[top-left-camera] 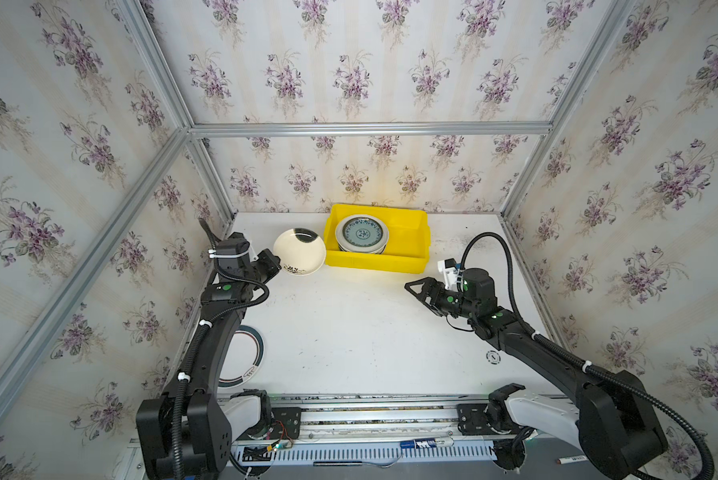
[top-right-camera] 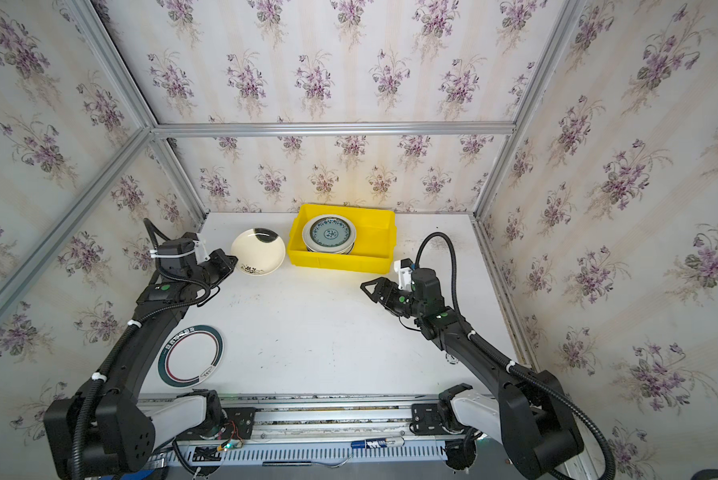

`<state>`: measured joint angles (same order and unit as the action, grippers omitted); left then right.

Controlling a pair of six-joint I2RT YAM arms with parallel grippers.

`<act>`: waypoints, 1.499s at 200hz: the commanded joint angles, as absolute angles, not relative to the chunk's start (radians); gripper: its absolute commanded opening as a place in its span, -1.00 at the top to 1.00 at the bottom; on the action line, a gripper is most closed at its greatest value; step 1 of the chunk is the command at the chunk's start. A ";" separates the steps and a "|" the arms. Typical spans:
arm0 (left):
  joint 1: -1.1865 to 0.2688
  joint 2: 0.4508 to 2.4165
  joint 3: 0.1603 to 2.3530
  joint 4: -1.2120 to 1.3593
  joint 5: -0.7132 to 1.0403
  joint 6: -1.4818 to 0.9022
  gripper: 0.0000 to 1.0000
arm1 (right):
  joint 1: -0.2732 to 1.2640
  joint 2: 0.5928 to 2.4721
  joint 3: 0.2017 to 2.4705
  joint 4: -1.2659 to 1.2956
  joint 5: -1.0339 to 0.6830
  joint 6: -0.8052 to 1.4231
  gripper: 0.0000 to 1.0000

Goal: Place the plates into the plastic bin on the countertop
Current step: 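Lift the cream dish upright with the left gripper toward the bin, then lower the cream dish into the yellow bin and open the left gripper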

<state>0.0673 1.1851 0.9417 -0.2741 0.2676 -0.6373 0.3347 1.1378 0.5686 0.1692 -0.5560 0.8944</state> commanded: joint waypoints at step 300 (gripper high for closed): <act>-0.362 2.091 1.879 -0.500 -0.203 -0.429 1.00 | 0.307 0.821 0.639 -0.209 -0.344 0.660 -0.83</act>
<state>-0.3477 2.0609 1.8359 -0.4400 -0.1043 -0.4610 0.3073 0.8276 0.6334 -0.2062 -0.3622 0.6754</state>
